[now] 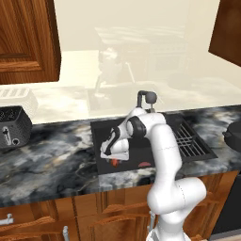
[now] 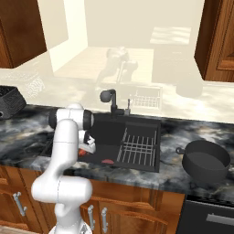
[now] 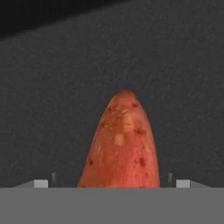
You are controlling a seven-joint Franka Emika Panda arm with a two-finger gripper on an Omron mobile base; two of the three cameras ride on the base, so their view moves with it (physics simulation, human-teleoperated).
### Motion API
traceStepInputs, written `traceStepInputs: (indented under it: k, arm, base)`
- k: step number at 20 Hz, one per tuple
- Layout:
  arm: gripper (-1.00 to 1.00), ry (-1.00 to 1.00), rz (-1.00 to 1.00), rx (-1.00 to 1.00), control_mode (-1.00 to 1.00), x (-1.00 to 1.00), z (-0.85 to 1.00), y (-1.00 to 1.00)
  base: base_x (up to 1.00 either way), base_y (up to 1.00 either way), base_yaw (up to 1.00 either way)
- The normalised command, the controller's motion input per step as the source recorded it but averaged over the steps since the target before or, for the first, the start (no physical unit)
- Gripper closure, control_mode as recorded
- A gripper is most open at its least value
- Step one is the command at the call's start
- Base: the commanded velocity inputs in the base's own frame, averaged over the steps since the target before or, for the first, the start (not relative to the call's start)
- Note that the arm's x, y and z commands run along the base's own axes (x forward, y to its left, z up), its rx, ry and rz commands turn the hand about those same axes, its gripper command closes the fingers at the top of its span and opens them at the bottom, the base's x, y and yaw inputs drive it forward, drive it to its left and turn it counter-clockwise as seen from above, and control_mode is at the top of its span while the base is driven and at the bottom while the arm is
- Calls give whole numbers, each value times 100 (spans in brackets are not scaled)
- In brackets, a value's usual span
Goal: Dump the sweet potato from the pot into the sink. Then turn on the water and wash the sweet potato. Then turn off the water and put the sweet potato back in the pot.
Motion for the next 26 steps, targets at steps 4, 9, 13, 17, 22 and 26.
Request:
traceStepInputs:
  k: [4,9,13,17,22,26]
  arm:
    - [100,2,0,0,-100,1,-13,2]
    - [100,0,0,0,-100,-14,15,-3]
    - [100,-3,-2,0,-100,-37,84,-18]
    - [100,-13,0,0,-100,-55,100,-30]
    - [100,-17,0,-1,-100,-48,100,-41]
    - [100,-16,0,0,-100,-71,100,-35]
  base:
    - [0,0,0]
    - [0,0,0]
    - [0,0,0]
    - [0,0,0]
    - [0,0,0]
    - [0,0,0]
